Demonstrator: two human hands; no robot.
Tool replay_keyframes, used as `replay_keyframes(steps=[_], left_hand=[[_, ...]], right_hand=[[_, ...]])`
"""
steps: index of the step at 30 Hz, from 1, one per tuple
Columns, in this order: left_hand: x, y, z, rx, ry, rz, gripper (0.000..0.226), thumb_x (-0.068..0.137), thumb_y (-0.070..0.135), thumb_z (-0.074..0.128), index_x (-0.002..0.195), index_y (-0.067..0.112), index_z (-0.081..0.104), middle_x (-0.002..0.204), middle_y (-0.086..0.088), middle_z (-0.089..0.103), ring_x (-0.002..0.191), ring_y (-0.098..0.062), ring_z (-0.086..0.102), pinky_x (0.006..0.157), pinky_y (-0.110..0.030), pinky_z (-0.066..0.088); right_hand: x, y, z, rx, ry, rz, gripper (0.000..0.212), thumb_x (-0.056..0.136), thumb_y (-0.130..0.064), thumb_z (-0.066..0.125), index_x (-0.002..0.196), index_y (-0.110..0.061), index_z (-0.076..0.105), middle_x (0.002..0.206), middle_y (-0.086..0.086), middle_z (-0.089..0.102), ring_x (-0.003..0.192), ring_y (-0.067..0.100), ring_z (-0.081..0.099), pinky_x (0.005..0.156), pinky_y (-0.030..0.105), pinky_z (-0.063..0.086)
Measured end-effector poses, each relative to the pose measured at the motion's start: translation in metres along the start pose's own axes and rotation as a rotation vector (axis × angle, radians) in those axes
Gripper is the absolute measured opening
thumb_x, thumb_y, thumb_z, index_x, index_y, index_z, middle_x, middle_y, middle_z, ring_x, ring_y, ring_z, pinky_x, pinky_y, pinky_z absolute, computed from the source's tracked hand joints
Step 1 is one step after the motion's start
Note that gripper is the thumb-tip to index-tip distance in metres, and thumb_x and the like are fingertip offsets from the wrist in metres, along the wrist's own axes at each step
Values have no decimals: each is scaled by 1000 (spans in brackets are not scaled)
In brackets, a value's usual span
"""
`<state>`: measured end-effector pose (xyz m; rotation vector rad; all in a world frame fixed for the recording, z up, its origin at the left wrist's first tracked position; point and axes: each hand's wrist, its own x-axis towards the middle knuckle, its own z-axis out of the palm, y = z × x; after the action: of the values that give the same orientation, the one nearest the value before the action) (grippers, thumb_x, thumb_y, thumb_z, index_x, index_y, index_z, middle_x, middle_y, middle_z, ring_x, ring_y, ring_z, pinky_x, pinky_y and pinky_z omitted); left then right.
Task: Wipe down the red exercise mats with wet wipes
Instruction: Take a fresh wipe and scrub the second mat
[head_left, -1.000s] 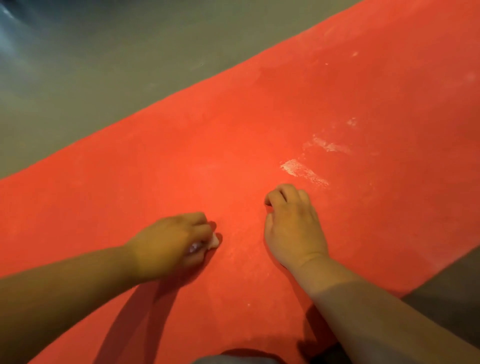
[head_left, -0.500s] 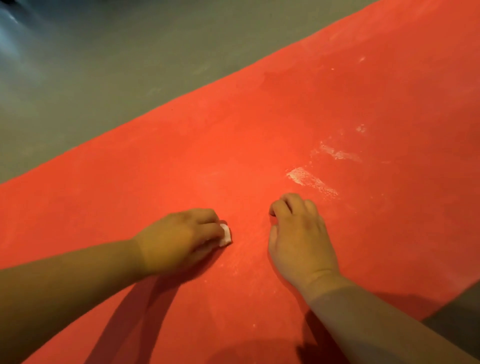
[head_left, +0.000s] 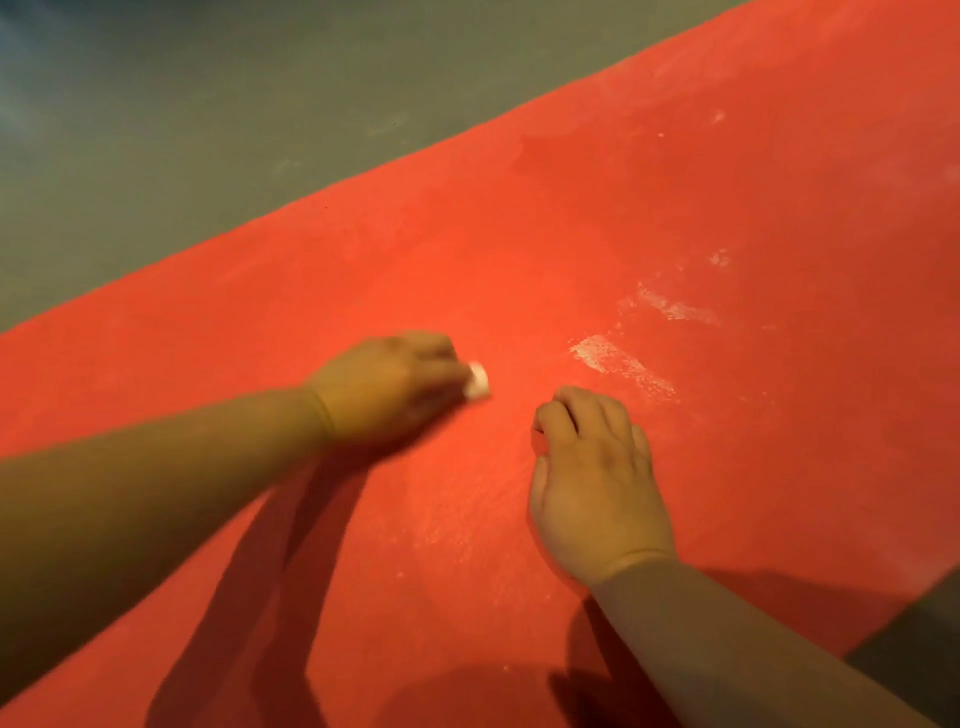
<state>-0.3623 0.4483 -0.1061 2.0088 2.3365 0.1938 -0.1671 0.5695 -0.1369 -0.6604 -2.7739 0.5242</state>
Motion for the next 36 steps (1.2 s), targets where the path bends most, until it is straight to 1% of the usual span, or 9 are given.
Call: replay_keyframes(steps=[4,6,11,13,17,20,27,32,36], left_hand=[[14,-87,-7,192,213,-764,28,97,20,51,108,2,69,102,-27,58,96,-42,56,80,-42,41],[27,-75,-2,116,268,-928,26,94,13,51,108,2,70,104,-26,57,98,-41,54,80,-40,38],[23,30,12,-116,139,-93,25,93,29,49,95,17,71,84,-7,61,79,-26,58,65,-30,43],[22,17,4,-80,40,39,36,95,37,42,100,17,71,85,-7,61,76,-25,58,62,-30,45],[33,-79,-8,214,169,-552,44,100,35,42,105,2,70,96,-26,59,88,-42,59,73,-42,45],[53,-82,0,121,239,-918,29,97,17,50,109,0,69,106,-29,58,98,-44,55,81,-41,38],[76,-5,-3,-19,-55,144,33,92,35,47,97,15,73,87,-9,63,77,-29,61,61,-32,43],[106,-70,-10,316,-21,-649,29,98,19,47,115,9,67,110,-22,58,102,-40,56,80,-38,40],[121,-13,7,165,73,-466,28,93,15,50,112,19,70,109,-13,63,104,-34,58,83,-36,40]], right_hand=[[-1,0,0,-5,12,5,23,70,-14,59,93,-19,57,112,0,55,107,26,50,89,40,43],[0,-1,0,-12,7,3,24,69,-14,61,92,-19,57,112,1,56,106,26,51,89,39,44],[0,-1,-2,2,-10,2,21,71,-16,59,91,-21,55,108,1,55,104,26,50,88,39,45],[1,-1,-1,0,-10,-2,21,72,-16,59,91,-21,56,109,1,54,105,26,50,89,39,45],[1,-1,0,-18,-5,-11,22,71,-14,60,92,-20,56,111,2,55,107,26,50,91,39,45],[2,0,0,-27,-10,-15,23,70,-14,61,92,-20,55,110,1,54,106,26,50,90,38,46],[2,-2,-1,-36,7,-12,23,67,-18,61,90,-20,57,108,2,57,103,27,54,86,39,49],[1,-2,1,-39,15,-14,27,66,-16,64,91,-20,56,108,1,56,103,26,53,86,38,49],[3,-2,1,-40,19,-8,25,66,-18,59,91,-19,59,109,2,58,103,27,55,86,39,50]])
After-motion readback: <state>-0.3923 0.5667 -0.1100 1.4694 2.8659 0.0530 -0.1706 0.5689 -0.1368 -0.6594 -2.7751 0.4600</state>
